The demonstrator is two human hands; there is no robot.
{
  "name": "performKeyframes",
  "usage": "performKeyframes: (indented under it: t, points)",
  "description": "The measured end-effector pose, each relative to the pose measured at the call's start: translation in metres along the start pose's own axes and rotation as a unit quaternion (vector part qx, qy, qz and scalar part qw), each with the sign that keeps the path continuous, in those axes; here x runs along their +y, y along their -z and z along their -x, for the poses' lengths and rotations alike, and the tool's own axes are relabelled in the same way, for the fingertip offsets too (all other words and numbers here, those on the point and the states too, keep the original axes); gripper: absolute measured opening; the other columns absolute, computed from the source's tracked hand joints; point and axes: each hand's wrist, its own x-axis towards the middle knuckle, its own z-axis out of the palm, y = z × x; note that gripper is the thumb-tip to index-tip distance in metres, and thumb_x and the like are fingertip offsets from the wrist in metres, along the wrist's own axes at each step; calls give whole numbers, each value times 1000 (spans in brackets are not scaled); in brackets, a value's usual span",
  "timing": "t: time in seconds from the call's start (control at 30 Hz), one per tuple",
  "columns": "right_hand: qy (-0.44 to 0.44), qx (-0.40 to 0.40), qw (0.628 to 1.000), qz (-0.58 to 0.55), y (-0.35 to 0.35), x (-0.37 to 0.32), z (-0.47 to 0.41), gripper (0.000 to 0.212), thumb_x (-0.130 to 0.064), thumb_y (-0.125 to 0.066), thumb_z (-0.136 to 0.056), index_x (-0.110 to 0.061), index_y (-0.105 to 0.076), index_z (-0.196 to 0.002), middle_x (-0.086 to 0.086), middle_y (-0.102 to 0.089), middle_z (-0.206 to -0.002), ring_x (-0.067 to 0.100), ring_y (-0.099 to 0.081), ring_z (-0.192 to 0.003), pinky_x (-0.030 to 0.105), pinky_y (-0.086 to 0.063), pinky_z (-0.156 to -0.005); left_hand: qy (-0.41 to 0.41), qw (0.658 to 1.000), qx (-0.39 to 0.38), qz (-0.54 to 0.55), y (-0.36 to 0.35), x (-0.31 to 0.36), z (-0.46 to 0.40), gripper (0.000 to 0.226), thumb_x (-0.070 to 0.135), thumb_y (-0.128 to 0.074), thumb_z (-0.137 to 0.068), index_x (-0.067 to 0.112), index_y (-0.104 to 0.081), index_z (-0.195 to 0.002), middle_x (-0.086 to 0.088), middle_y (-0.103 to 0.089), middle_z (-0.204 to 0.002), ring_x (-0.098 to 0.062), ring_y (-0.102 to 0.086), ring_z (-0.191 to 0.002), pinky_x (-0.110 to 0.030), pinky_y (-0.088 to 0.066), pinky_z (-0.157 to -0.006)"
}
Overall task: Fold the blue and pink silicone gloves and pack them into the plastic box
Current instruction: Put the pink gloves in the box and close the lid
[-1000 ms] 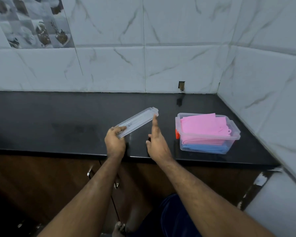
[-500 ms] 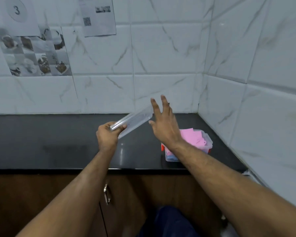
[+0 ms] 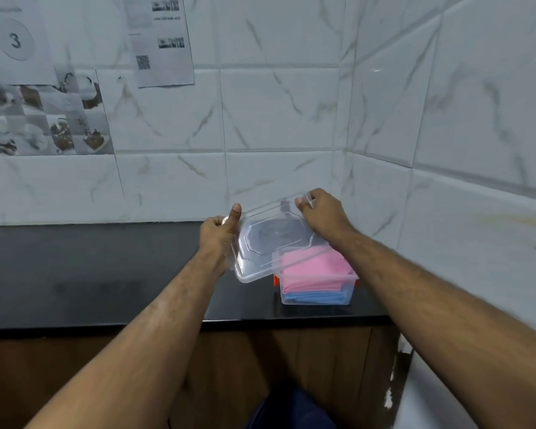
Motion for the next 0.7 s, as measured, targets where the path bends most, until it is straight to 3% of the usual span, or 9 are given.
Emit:
performKeyframes:
  t: [0.07,0.13,0.2,0.23,0.3,0.37,0.43,0.57,0.7]
  points:
    - [-37,33,999,-10,7,14,-4,33,-39,-52,-104,-6,-60,-104,13,-66,-104,34,-64,-96,35,-49,-79,28,999,0,-20,-5,-9,0,50,37,-72,-95,17,-38,-64,1,-46,-51,-16,-43,-46,-20,-41,-43]
    - [-108,51,992,-32,14,29,-7,37,-37,-52,-104,-2,-61,-109,17,-67,-107,38,-71,-87,37,-57,-73,77,996,-10,-49,-12,-17,3,40,33,-69,-98,12,-49,-70,-8,-53,-63,-20,-49,-53,-26,-51,-47]
    - [-168,21,986,2,18,44,-4,37,-32,-49,-105,2,-59,-116,16,-67,-97,26,-68,-57,24,-49,-47,115,988,-26,-101,-20,-25,4,33,33,-68,-98,2,-63,-89,-17,-65,-82,-25,-58,-64,-34,-57,-60]
    - [-175,-4,984,32,17,52,-2,35,-28,-48,-105,4,-59,-115,14,-65,-86,21,-62,-49,21,-42,-42,119,983,-35,-134,-24,-29,5,36,36,-68,-98,0,-66,-94,-18,-66,-87,-26,-58,-67,-35,-55,-61]
    - [-162,-31,983,79,13,66,2,35,-22,-45,-104,8,-60,-113,18,-66,-82,27,-64,-60,25,-46,-53,97,974,-55,-195,-31,-39,4,41,40,-66,-99,-1,-66,-95,-19,-65,-90,-26,-55,-68,-32,-47,-59]
    - [-142,-37,982,117,7,80,5,37,-22,-42,-106,8,-59,-118,25,-68,-108,35,-67,-92,33,-53,-74,74,957,-63,-274,-38,-49,4,47,41,-62,-100,-6,-63,-105,-21,-68,-105,-30,-64,-82,-32,-47,-59]
    - [-140,-57,976,156,2,88,9,38,-24,-41,-107,6,-59,-122,24,-64,-125,37,-63,-112,36,-51,-88,69,930,-61,-355,-42,-58,3,48,40,-61,-100,-3,-59,-121,-20,-66,-121,-36,-67,-104,-36,-54,-67]
    - [-146,-97,963,204,-6,105,7,49,-37,-42,-108,6,-61,-122,23,-64,-127,36,-61,-116,31,-46,-85,65,892,-47,-445,-49,-68,0,51,37,-61,-99,-2,-55,-131,-21,-60,-134,-38,-62,-120,-42,-56,-96]
    - [-148,-96,958,226,-11,114,1,48,-36,-43,-108,6,-62,-123,22,-65,-126,35,-63,-114,33,-47,-86,51,850,-62,-520,-56,-76,-5,45,36,-57,-100,-1,-59,-126,-20,-62,-132,-37,-63,-117,-36,-50,-84]
